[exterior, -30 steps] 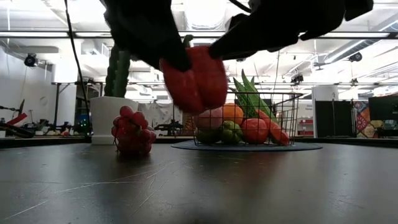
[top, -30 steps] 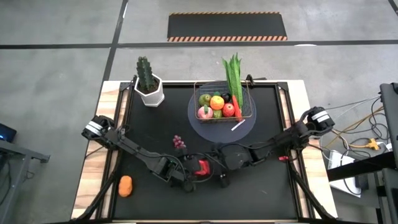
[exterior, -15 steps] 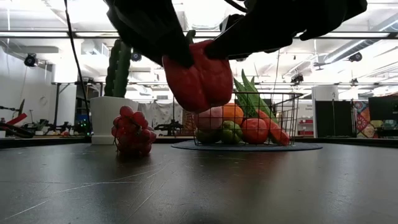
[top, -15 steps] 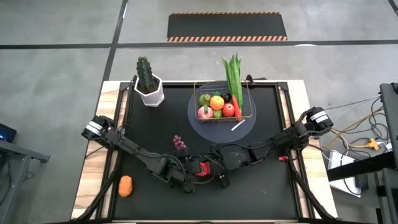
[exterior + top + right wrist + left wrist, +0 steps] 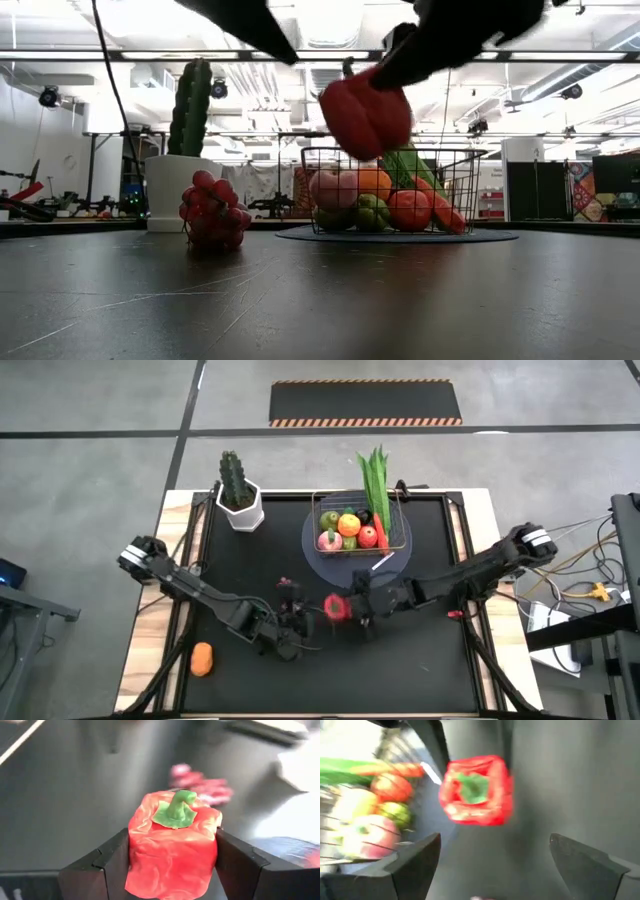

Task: Build produce basket
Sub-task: Put the red bell pepper into the gold wire basket

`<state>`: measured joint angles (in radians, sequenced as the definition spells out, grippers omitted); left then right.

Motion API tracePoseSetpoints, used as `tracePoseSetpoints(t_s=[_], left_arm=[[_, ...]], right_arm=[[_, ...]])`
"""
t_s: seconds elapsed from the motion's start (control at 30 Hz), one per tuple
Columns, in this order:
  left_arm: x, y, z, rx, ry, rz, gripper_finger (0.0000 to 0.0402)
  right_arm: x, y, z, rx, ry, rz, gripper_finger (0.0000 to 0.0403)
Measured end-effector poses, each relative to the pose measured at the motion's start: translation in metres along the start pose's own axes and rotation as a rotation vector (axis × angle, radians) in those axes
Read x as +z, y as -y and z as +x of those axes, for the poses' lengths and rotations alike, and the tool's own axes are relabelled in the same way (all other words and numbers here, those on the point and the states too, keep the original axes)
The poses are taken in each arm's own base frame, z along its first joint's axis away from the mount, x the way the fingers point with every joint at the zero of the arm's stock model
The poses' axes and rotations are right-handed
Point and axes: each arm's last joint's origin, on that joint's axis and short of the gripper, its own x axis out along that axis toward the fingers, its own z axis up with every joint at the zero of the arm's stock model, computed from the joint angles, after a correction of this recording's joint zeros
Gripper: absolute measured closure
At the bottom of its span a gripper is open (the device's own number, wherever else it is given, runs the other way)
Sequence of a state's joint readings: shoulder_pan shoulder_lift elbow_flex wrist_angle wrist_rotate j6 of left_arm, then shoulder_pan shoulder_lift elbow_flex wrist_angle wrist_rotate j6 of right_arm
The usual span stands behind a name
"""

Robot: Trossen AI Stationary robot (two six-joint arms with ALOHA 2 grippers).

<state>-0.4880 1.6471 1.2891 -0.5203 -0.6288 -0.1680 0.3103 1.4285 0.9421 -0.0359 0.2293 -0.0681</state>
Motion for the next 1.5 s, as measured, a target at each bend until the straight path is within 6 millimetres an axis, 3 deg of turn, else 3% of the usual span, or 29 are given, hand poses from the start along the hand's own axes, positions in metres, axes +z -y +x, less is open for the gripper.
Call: tracePoseSetpoints(t_s=[0.23,0.4,0.63,0.87,0.97,1.3,1.5], left_arm=[[-0.007,-0.016,-0.013,0.111,0.146,0.072,0.0047],[-0.012,-0.026,-0.021,0.175,0.272,0.118,0.0047],[-0.021,-0.046,-0.036,0.265,0.422,0.115,0.0047],[-0.041,-0.054,-0.042,0.278,0.481,0.083,0.0047],[-0.046,-0.055,-0.042,0.283,0.496,0.08,0.0047],[-0.048,-0.057,-0.045,0.285,0.513,0.067,0.0047],[-0.049,-0.057,-0.044,0.284,0.514,0.063,0.0047]], right_arm=[[0.014,0.053,-0.032,-0.306,0.092,0.218,0.0174],[0.007,0.099,-0.039,-0.542,0.122,0.46,0.0174],[-0.013,0.16,-0.019,-0.745,0.2,0.696,0.0172],[-0.036,0.203,0.003,-0.888,0.222,0.82,0.0174],[-0.041,0.211,0.011,-0.915,0.215,0.872,0.0174],[-0.039,0.22,0.032,-1.004,0.033,0.814,0.0168],[-0.04,0.221,0.043,-1.004,-0.027,0.797,0.0128]])
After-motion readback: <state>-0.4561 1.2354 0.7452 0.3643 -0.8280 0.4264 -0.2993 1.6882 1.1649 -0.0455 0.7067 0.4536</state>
